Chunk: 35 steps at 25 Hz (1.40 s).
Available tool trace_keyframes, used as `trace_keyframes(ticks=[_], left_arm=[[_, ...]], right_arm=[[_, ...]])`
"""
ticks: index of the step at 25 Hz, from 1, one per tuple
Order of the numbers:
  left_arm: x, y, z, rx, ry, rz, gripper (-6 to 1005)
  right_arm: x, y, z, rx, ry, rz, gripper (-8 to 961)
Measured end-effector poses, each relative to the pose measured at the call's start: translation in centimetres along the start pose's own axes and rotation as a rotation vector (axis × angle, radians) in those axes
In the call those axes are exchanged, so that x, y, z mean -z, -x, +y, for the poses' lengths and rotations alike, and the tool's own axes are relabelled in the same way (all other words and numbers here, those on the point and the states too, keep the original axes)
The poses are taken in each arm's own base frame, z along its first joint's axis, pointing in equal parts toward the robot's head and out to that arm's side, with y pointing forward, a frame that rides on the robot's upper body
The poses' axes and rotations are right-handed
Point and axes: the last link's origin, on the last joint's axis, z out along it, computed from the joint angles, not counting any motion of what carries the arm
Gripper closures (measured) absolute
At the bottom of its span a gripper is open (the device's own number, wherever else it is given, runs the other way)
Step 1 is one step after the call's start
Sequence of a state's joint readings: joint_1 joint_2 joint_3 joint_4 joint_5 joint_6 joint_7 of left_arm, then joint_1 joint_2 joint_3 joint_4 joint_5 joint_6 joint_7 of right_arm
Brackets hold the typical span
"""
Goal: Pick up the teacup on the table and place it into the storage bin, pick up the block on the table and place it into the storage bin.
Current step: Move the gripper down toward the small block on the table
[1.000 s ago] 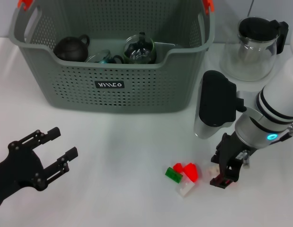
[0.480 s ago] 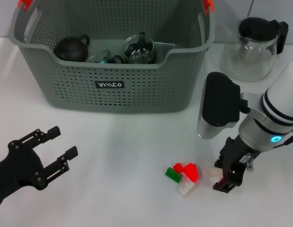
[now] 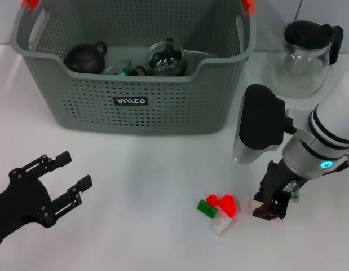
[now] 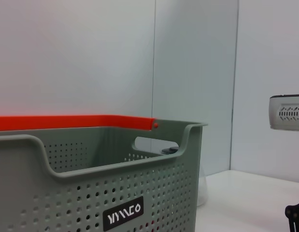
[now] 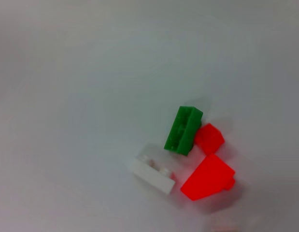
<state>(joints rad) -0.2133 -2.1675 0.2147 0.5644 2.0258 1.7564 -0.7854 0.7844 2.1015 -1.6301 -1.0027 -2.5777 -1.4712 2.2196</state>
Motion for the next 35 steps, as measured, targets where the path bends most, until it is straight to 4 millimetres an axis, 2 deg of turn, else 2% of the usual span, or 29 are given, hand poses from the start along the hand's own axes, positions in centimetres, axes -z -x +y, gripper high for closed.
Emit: trace_keyframes(ticks=[1,6,12,31,35], left_arm=[[0.00,0.00,0.00,0.000,0.000,0.000,371],[0.00,-0.01,-0.01,0.000,-0.001,0.001,371],[0.00,-0.02,-0.02,0.000,-0.002,0.002,370],[0.04,-0.02,-0.03,0.001,-0.006,0.004,370],[0.07,-0.04,-0.09,0.003,-0.012,0.007,370]], right_arm=[[-0.01,-0.01,0.00,-0.001,0.000,-0.001,466],[-0.04,-0.07,0.00,-0.013,0.002,-0.004,676],[-0.03,-0.17,-0.01,-0.032,0.007,-0.009,762],[-0.14,-0.36,-0.32,-0.050,-0.007,-0.005,760],[-0.24,-0.31,-0.39,-0.051,-0.016,-0.007,600]])
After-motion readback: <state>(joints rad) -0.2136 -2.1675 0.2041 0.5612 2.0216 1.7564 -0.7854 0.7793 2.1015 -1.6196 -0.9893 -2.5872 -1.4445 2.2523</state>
